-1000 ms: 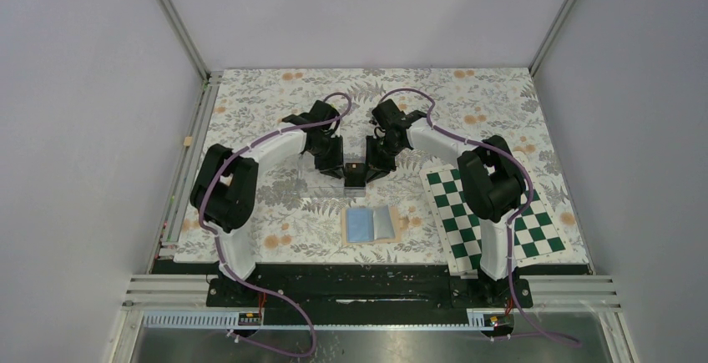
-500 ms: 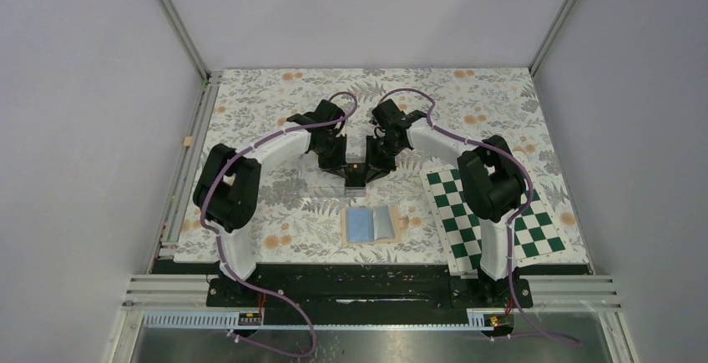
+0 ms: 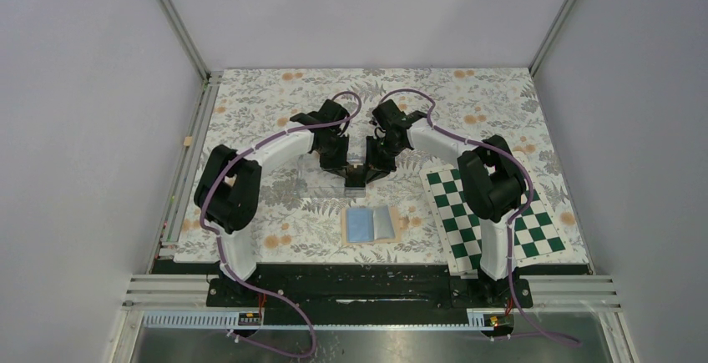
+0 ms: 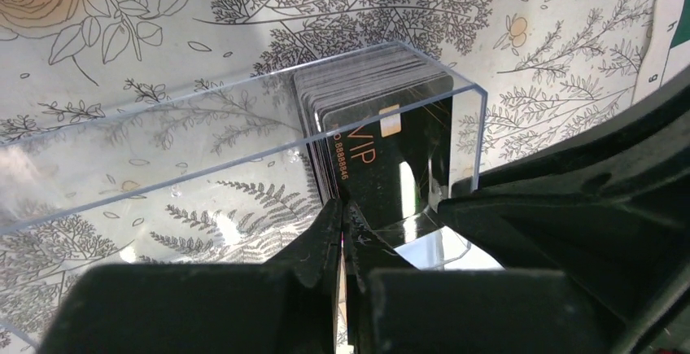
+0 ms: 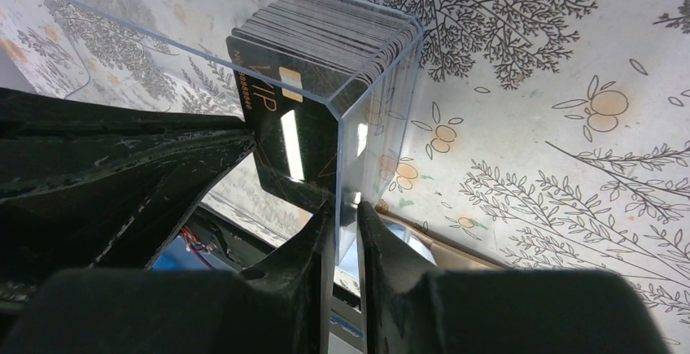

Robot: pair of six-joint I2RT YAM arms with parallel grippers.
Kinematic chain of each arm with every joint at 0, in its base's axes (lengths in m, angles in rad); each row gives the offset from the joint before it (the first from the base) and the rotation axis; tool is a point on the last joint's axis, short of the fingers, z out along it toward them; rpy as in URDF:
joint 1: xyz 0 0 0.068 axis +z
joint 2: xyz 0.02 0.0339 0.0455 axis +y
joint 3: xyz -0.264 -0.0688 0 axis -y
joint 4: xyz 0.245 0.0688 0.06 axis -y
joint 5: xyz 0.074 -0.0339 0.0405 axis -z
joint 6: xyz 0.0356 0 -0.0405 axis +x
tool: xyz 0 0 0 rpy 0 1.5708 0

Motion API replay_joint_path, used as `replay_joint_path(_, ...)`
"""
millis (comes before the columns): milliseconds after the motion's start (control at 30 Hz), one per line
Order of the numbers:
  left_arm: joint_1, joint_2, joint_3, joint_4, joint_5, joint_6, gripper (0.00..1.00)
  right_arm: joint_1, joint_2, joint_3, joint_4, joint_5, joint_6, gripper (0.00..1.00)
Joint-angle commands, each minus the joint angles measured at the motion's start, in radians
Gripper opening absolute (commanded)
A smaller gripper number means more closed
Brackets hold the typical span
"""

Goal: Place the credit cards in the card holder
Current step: Pick up the credit card from the storage box.

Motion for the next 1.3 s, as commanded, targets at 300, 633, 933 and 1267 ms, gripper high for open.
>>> replay_joint_path(300, -0.027, -0.08, 0.071, -0.01, -0.034, 0.002, 0.0, 0.007, -0.038, -0.022, -0.008, -0.038, 0.004, 0.21)
replay_joint_path(633, -0.01, -0.105, -0.001, 0.12, 0.129, -0.058, 0.13, 0.007, -0.055, -0.028, -0.01, -0.017, -0.001, 0.21)
replay_joint_path(933, 0.015, -0.122, -0.087, 0.232, 0.241, -0.107, 0.16, 0.005, -0.055, -0.025, -0.009, -0.021, 0.0, 0.21)
replay_joint_path(1267, 0.027, -0.115, -0.146, 0.31, 0.298, -0.138, 0.16, 0.004, -0.058, -0.018, -0.009, -0.023, 0.001, 0.21)
